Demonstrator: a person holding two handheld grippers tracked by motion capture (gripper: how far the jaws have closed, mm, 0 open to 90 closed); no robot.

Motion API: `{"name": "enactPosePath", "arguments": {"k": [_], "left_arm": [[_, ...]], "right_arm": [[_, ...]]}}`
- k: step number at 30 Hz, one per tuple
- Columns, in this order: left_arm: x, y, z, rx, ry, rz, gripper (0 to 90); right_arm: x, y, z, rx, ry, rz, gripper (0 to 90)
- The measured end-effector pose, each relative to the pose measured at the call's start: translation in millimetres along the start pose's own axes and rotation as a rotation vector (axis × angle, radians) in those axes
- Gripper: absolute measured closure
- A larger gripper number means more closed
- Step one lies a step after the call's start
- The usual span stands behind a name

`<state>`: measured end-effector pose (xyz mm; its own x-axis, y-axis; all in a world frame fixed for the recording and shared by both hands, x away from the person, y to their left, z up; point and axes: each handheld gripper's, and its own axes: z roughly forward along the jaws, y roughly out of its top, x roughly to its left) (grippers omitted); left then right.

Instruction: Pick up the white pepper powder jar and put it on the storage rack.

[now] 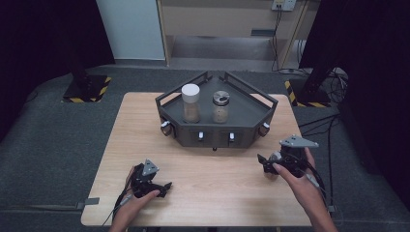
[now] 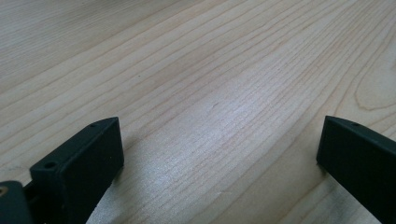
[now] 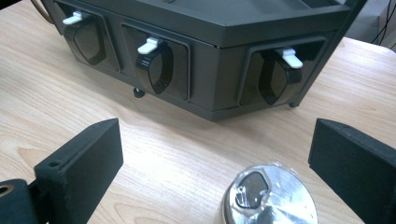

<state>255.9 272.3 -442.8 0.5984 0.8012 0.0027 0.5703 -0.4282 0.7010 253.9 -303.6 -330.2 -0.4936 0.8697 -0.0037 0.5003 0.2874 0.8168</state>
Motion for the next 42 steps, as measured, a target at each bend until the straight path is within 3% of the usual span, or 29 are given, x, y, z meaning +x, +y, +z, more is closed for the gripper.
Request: {"name": "enactPosePath", "arguments": {"k": [42], "left_arm": [[-0.1, -0.1, 0.1, -0.001, 0.0, -0.001, 0.0]], "right_arm": [[-0.7, -48.7, -13.8, 0.01, -0.066, 0.032, 2.9]]}}
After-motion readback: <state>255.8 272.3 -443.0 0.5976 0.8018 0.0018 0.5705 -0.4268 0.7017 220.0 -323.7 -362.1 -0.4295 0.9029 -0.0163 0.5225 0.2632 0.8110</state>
